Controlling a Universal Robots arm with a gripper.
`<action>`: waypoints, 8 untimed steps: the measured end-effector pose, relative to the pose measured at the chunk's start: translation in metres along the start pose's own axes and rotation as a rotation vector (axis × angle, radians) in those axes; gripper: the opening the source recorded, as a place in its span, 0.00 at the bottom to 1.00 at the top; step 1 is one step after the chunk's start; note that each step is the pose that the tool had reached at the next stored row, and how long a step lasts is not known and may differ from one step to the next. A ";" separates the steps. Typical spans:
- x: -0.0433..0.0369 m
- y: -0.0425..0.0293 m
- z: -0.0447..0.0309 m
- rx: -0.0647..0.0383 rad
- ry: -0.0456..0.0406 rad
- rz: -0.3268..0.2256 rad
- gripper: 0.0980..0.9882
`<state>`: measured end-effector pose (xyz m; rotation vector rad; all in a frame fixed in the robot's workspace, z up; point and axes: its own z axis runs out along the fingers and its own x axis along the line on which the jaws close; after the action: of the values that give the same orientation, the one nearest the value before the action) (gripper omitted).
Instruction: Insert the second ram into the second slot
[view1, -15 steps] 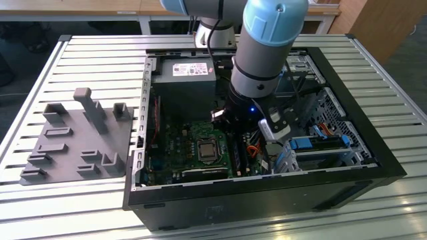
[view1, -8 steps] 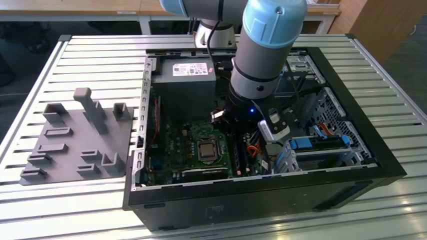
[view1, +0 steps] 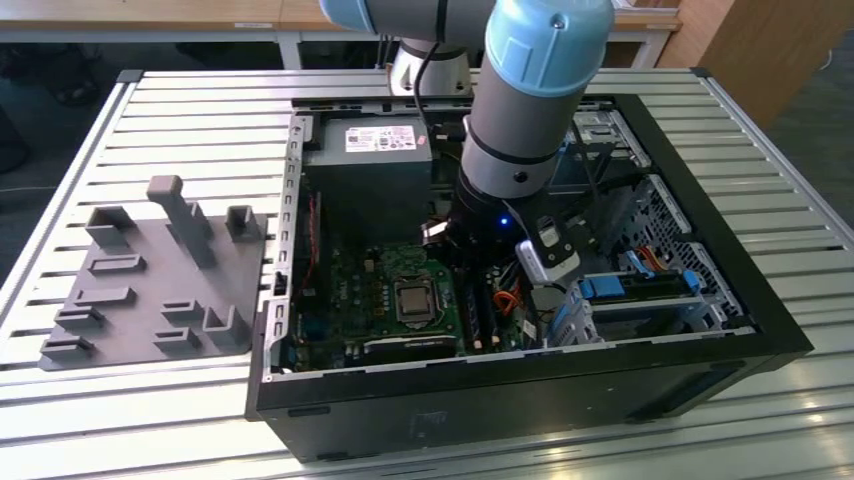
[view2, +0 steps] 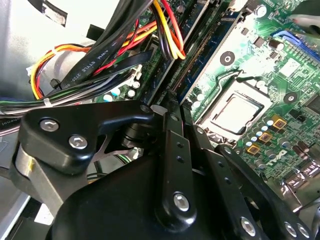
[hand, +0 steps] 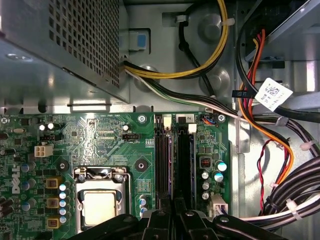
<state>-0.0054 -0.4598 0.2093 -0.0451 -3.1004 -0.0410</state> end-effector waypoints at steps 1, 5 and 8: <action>0.0000 0.0000 0.0000 0.000 0.0000 0.000 0.04; 0.0000 0.0000 0.0004 0.000 0.0001 0.000 0.04; 0.0000 0.0000 0.0006 0.000 0.0001 0.000 0.04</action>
<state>-0.0054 -0.4598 0.2087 -0.0451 -3.1003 -0.0411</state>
